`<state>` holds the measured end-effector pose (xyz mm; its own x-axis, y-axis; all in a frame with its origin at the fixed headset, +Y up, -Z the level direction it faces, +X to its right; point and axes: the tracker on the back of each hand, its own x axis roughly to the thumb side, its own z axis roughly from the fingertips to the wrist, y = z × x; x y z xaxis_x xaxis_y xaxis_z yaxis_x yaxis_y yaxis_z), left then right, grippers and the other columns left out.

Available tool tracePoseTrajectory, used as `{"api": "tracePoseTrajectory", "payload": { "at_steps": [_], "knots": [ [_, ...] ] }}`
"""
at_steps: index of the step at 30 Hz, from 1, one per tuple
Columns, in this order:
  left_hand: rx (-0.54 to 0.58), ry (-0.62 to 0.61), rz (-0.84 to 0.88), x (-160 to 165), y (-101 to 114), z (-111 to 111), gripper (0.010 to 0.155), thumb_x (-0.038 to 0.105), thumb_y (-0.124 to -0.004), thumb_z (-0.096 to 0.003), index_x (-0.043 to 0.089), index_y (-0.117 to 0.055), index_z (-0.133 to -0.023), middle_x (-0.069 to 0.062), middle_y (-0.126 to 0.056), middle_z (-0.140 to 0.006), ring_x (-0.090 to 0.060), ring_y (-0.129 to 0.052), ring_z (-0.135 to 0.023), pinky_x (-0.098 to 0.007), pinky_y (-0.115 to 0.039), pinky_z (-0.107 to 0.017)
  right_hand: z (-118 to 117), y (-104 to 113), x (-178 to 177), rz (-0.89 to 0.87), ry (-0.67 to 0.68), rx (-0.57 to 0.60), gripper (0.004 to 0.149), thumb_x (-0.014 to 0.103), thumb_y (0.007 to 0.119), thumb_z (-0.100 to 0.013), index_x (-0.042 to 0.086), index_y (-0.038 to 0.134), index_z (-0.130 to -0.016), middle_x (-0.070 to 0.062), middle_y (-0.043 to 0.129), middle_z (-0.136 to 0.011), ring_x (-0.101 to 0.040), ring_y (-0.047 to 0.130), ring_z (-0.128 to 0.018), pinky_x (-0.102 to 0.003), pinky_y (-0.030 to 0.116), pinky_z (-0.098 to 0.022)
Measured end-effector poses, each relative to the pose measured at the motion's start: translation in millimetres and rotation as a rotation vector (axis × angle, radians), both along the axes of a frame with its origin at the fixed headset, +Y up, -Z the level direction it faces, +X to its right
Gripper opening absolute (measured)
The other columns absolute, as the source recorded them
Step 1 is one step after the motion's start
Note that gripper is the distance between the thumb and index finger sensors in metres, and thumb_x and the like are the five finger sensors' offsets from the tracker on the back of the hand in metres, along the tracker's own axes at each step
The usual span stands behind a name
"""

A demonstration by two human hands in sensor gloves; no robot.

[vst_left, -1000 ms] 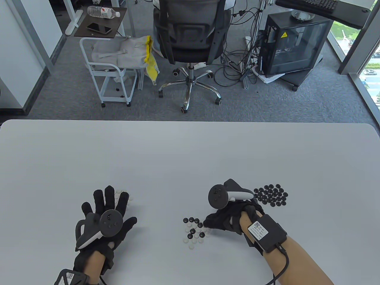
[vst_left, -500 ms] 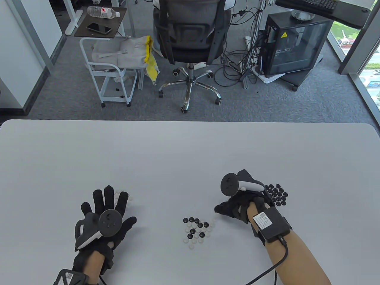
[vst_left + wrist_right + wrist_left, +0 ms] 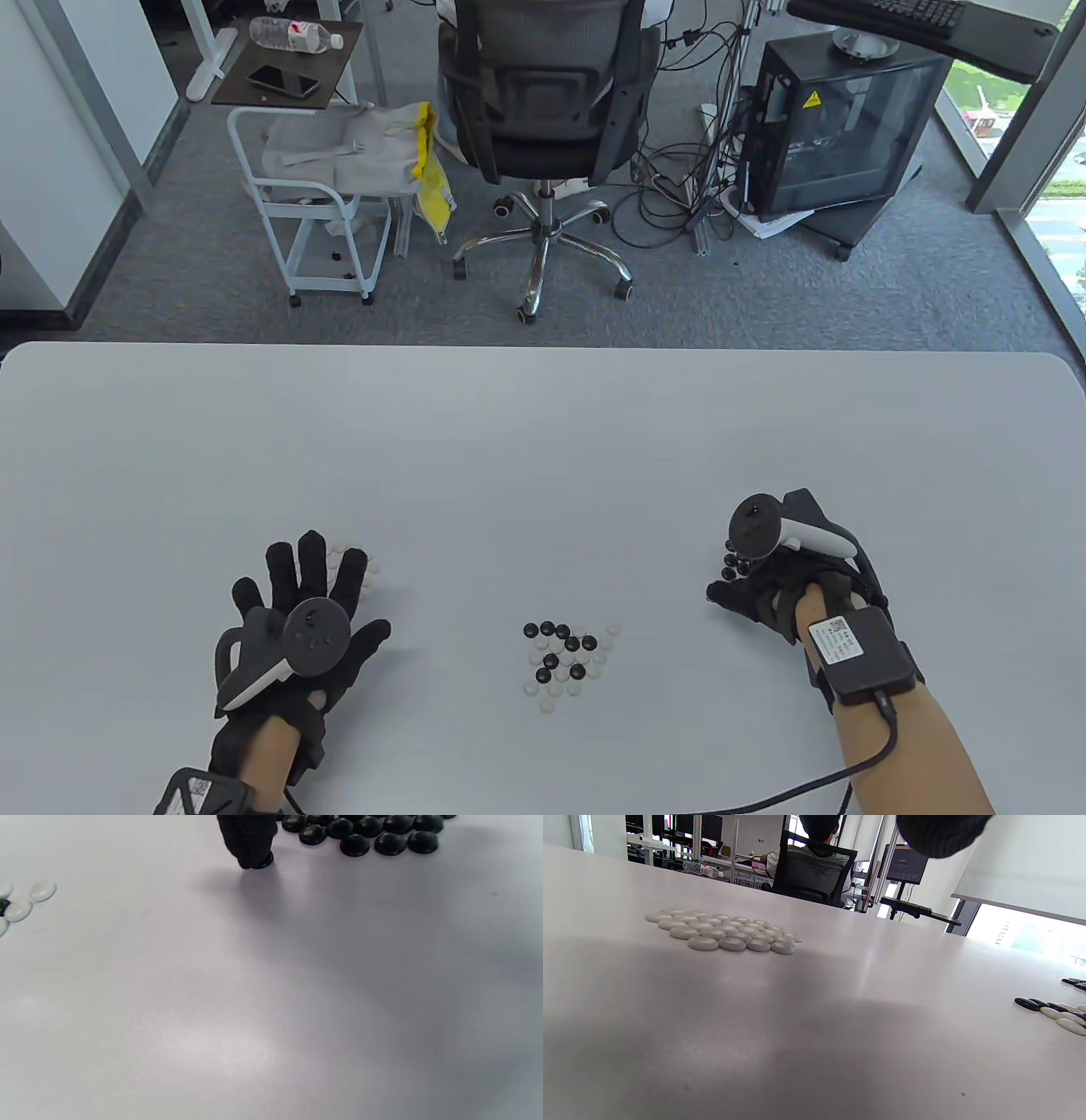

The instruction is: Go stone sorting task

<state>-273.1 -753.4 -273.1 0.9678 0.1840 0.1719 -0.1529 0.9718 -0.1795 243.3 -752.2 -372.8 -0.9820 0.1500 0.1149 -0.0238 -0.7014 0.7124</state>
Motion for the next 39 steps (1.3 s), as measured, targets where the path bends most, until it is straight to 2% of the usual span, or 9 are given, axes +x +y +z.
{"api": "tracePoseTrajectory", "payload": {
  "at_steps": [6,14,19,24,32,39],
  "knots": [
    [-0.008,-0.002,-0.004,1,0,0,0.082,0.057,-0.057,-0.0575,0.019,-0.015,-0.118,-0.023,0.016,-0.111,-0.053,0.019,-0.093,-0.082,0.001,-0.052,-3,-3,8,-0.003,-0.036,0.018,0.065,0.05,0.051,-0.062,0.012,0.064,-0.113,-0.038,0.006,-0.114,-0.066,-0.005,-0.093,-0.091,0.011,-0.057],
    [-0.008,0.001,0.002,0,0,-1,0.082,0.057,-0.057,-0.0575,0.019,-0.015,-0.118,-0.023,0.016,-0.111,-0.053,0.019,-0.093,-0.082,0.001,-0.052,-7,6,-3,0.009,-0.028,0.035,0.067,0.05,0.051,-0.061,0.01,0.065,-0.113,-0.039,0.006,-0.114,-0.066,-0.004,-0.092,-0.091,0.011,-0.057],
    [-0.008,0.002,0.001,1,0,-1,0.083,0.057,-0.057,-0.0575,0.019,-0.015,-0.118,-0.023,0.016,-0.111,-0.053,0.019,-0.093,-0.082,0.001,-0.052,-5,26,-50,-0.104,0.102,0.09,0.068,0.051,0.051,-0.062,0.008,0.064,-0.114,-0.039,0.007,-0.114,-0.066,-0.004,-0.092,-0.091,0.011,-0.056],
    [-0.004,0.002,0.0,0,0,-1,0.082,0.057,-0.057,-0.0575,0.019,-0.015,-0.118,-0.023,0.016,-0.111,-0.053,0.019,-0.093,-0.082,0.001,-0.052,5,33,-113,-0.18,0.296,0.076,0.067,0.05,0.051,-0.062,0.009,0.065,-0.113,-0.039,0.007,-0.114,-0.066,-0.004,-0.092,-0.091,0.012,-0.056],
    [0.001,0.004,0.005,0,0,-1,0.082,0.057,-0.057,-0.0576,0.019,-0.015,-0.118,-0.023,0.016,-0.111,-0.053,0.019,-0.093,-0.082,0.001,-0.052,24,7,-198,-0.239,0.518,0.009,0.067,0.051,0.051,-0.061,0.01,0.061,-0.114,-0.039,0.005,-0.113,-0.066,-0.005,-0.092,-0.091,0.012,-0.056],
    [0.007,0.003,0.013,-2,1,0,0.082,0.057,-0.057,-0.0576,0.02,-0.015,-0.118,-0.023,0.016,-0.111,-0.053,0.019,-0.093,-0.082,0.001,-0.052,19,-16,-224,-0.218,0.523,-0.03,0.068,0.05,0.051,-0.061,0.01,0.057,-0.116,-0.038,0.002,-0.112,-0.065,-0.006,-0.091,-0.091,0.011,-0.056]
  ]
}}
